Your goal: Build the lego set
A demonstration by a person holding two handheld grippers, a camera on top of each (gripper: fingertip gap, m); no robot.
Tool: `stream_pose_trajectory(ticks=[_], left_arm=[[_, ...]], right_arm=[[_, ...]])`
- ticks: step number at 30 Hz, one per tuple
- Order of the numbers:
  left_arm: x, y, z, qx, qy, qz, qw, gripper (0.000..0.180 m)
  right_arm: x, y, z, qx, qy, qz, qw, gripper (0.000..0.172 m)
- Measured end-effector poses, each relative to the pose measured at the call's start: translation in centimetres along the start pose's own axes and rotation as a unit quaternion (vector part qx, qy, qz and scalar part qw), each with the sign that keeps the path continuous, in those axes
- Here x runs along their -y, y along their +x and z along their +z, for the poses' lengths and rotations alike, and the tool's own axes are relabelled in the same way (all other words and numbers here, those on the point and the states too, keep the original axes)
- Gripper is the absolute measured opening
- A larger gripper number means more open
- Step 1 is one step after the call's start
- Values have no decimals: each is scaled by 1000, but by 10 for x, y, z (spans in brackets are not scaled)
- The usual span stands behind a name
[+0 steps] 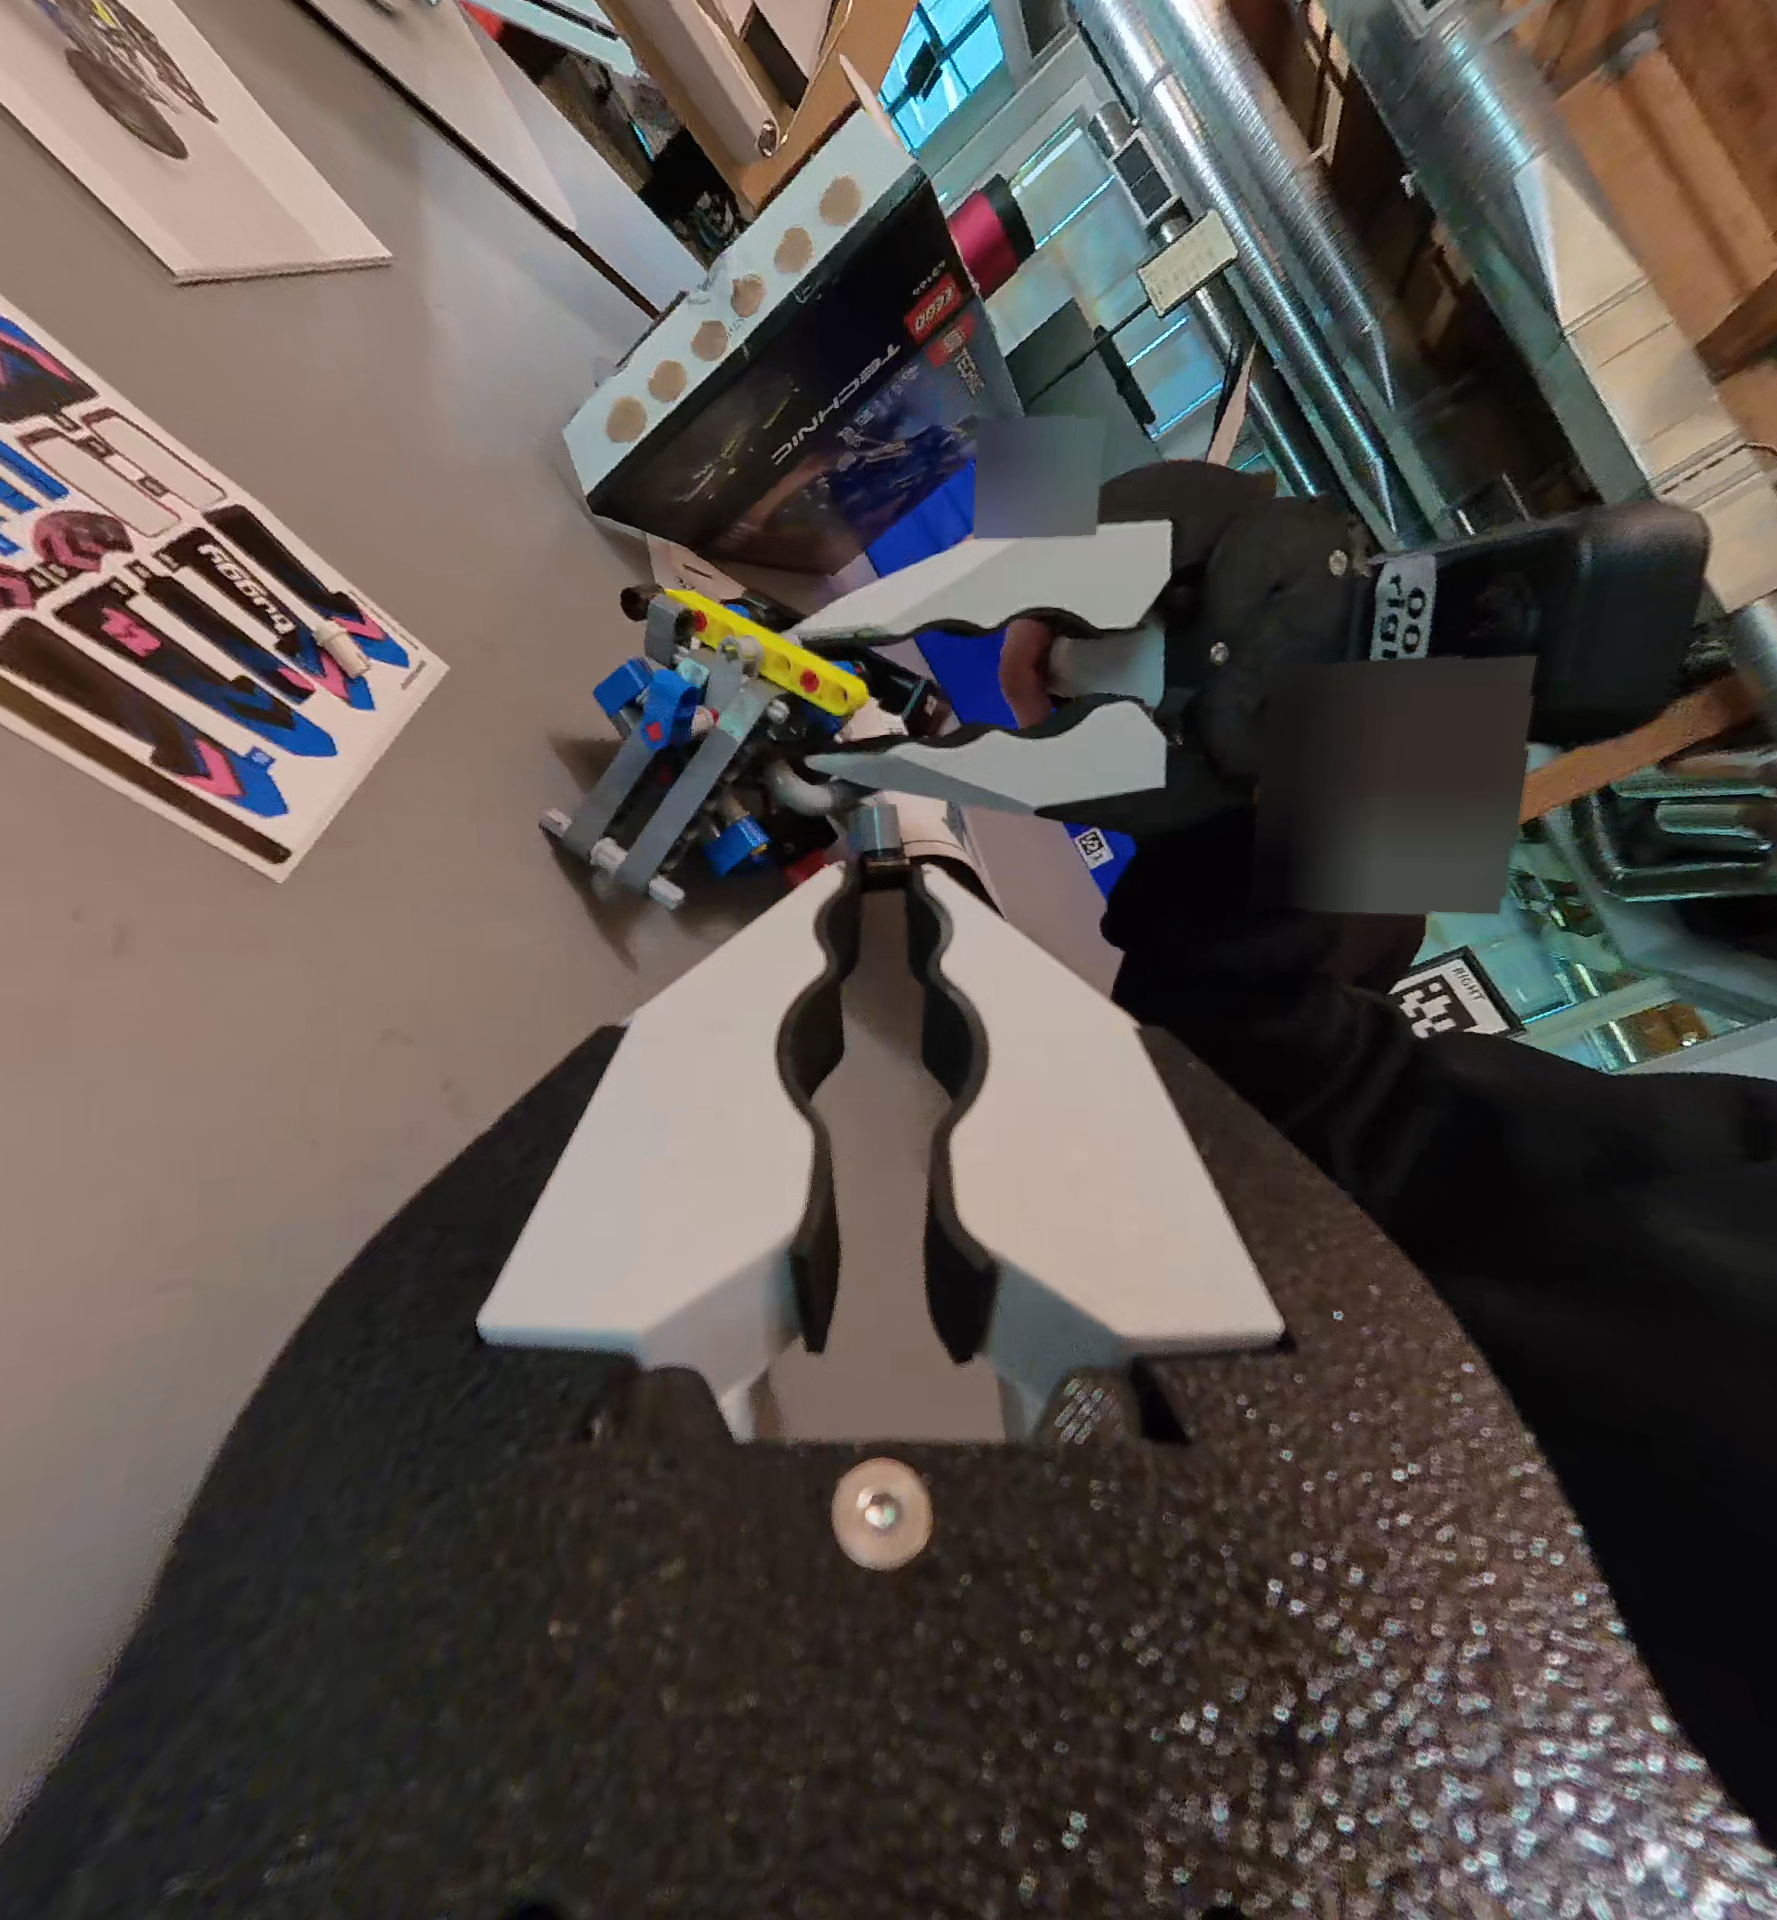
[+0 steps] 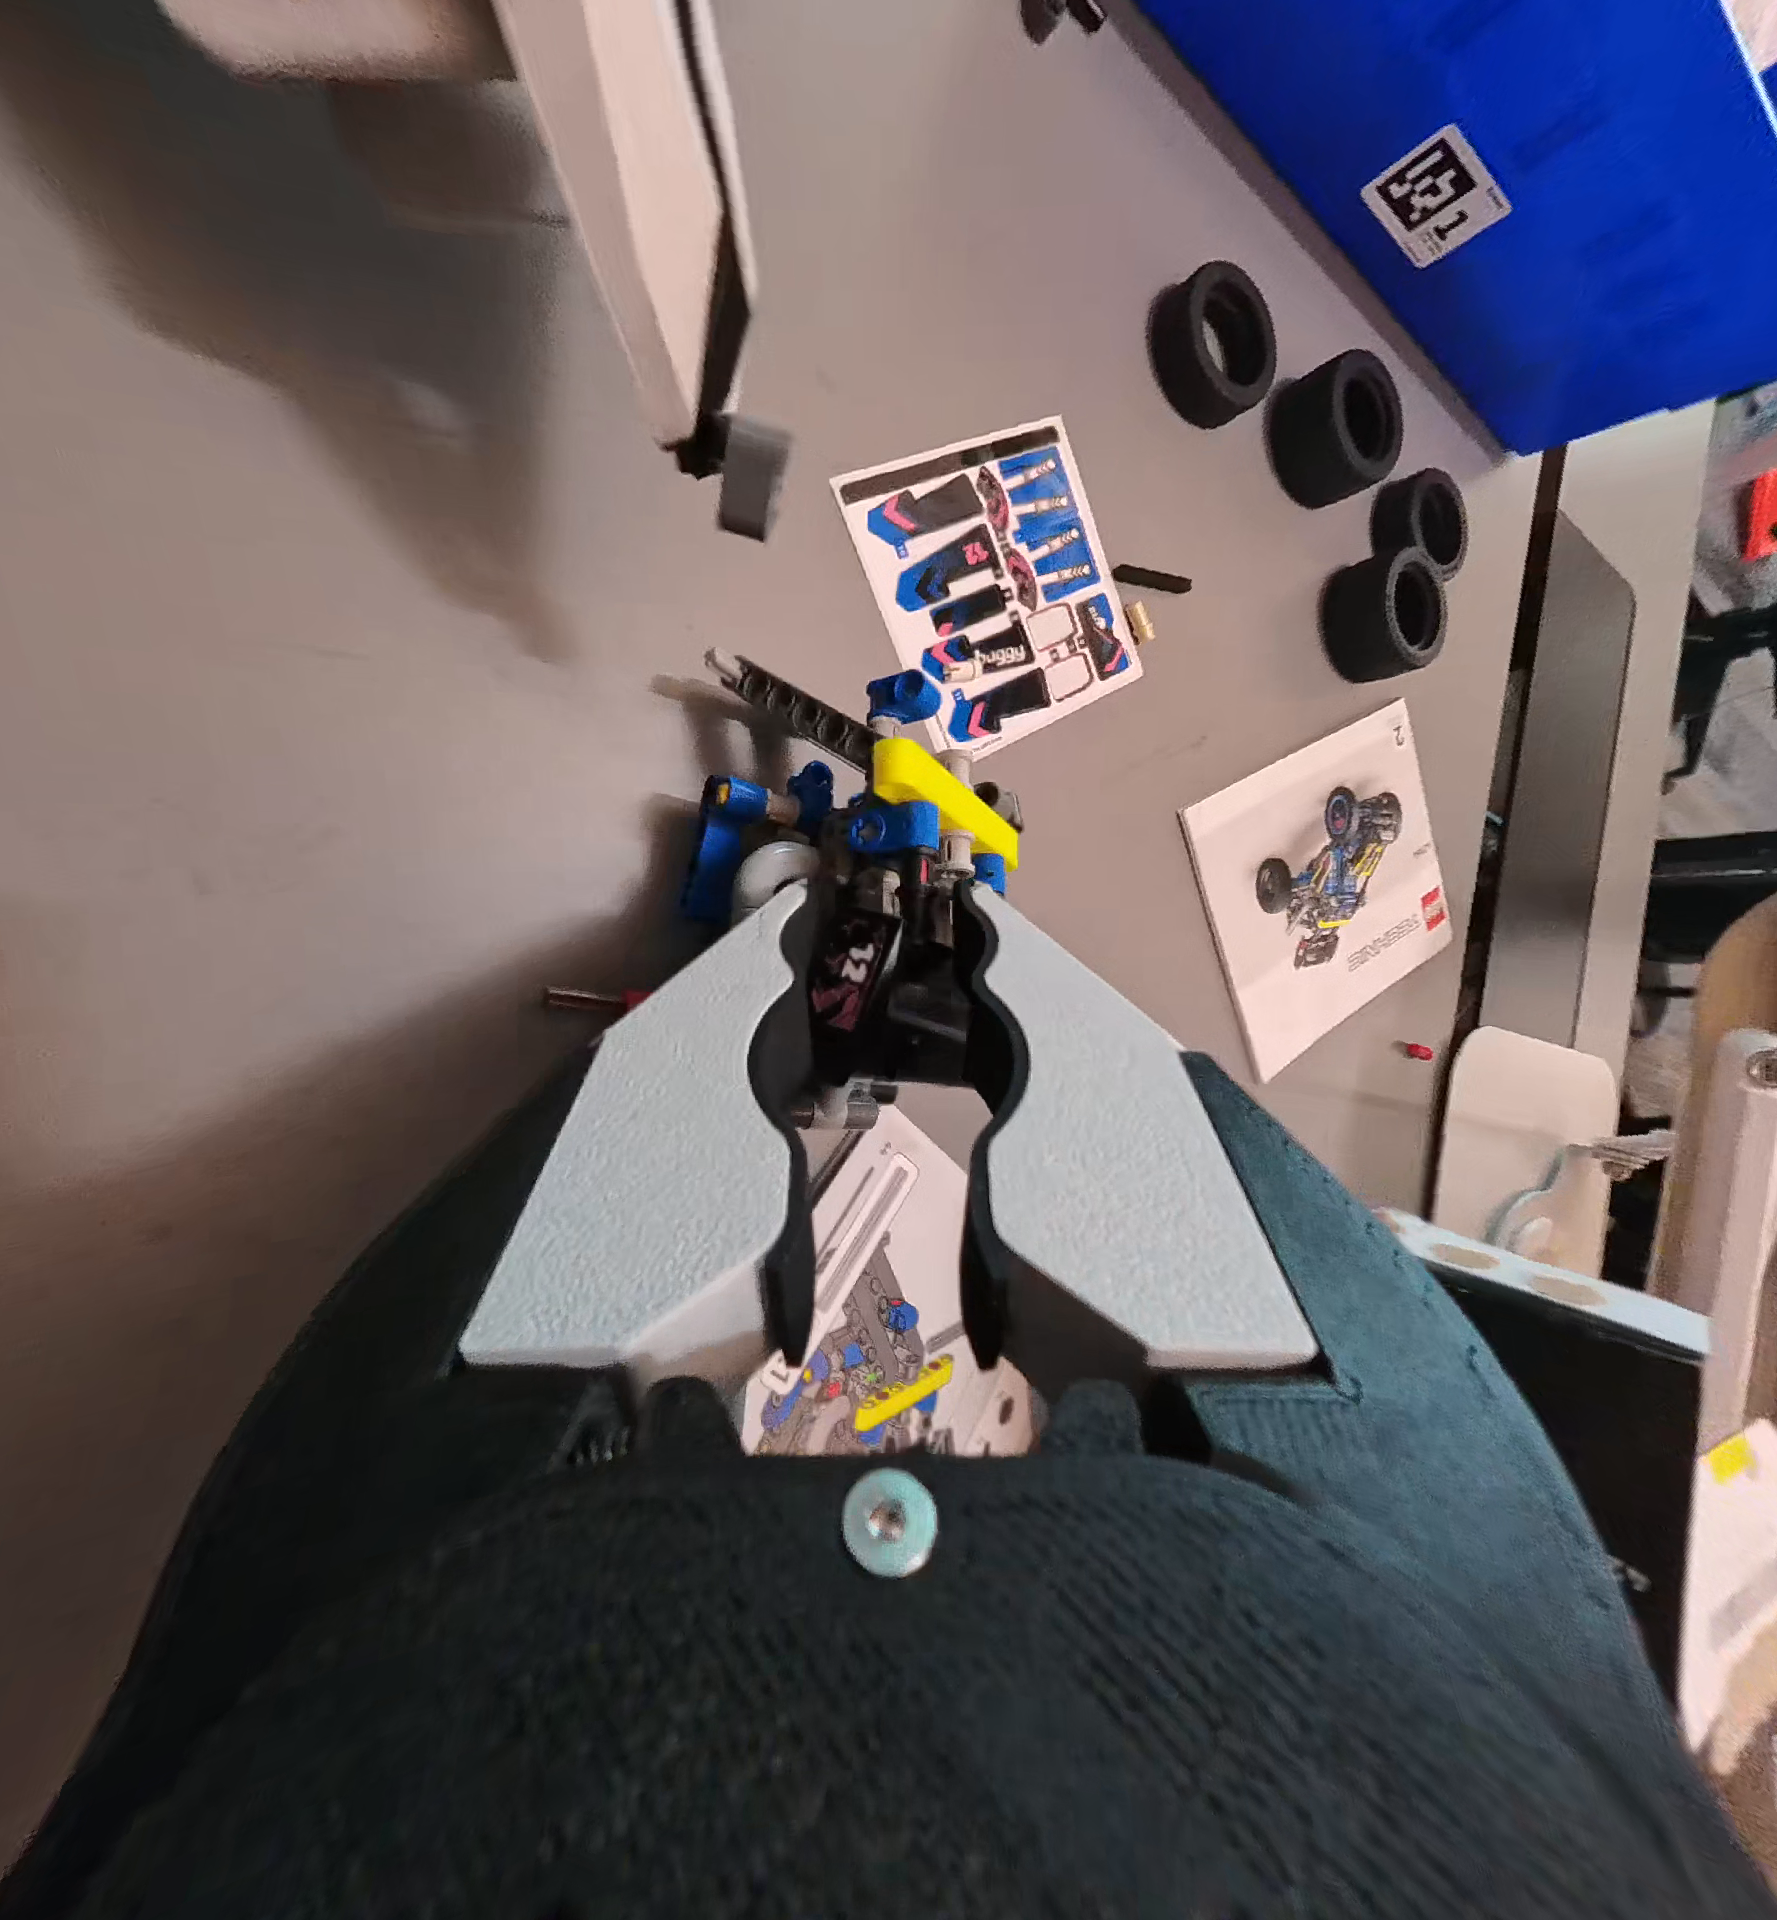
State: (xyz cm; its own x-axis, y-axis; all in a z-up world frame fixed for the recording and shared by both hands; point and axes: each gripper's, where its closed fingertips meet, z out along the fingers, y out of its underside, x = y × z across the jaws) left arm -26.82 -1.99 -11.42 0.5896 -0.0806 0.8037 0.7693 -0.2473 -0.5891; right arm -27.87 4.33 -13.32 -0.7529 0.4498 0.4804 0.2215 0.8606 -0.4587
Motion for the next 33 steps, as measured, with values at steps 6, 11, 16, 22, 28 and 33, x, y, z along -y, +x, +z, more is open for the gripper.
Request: stream_pose_trajectory(ticks=[6,11,16,22,28,33], left_arm=[[-7,15,-5,-24,-9,0,1000,5],[-14,30,-12,-31,-25,21,999,5],[-22,32,-6,-39,-38,6,998,5],[-24,32,1,-54,-49,-24,997,5],[-19,50,3,-118,-59,-81,988,6],[-23,68,8,-162,-81,-117,976,6]], right_arm=[[7,-9,-10,105,32,186,976,19],[7,-44,-20,256,32,390,884,16],[3,-43,-21,228,56,381,894,14],[-1,-32,-33,148,46,303,940,42],[53,-25,-73,-18,104,30,994,33],[64,-41,-66,-103,73,-142,982,26]])
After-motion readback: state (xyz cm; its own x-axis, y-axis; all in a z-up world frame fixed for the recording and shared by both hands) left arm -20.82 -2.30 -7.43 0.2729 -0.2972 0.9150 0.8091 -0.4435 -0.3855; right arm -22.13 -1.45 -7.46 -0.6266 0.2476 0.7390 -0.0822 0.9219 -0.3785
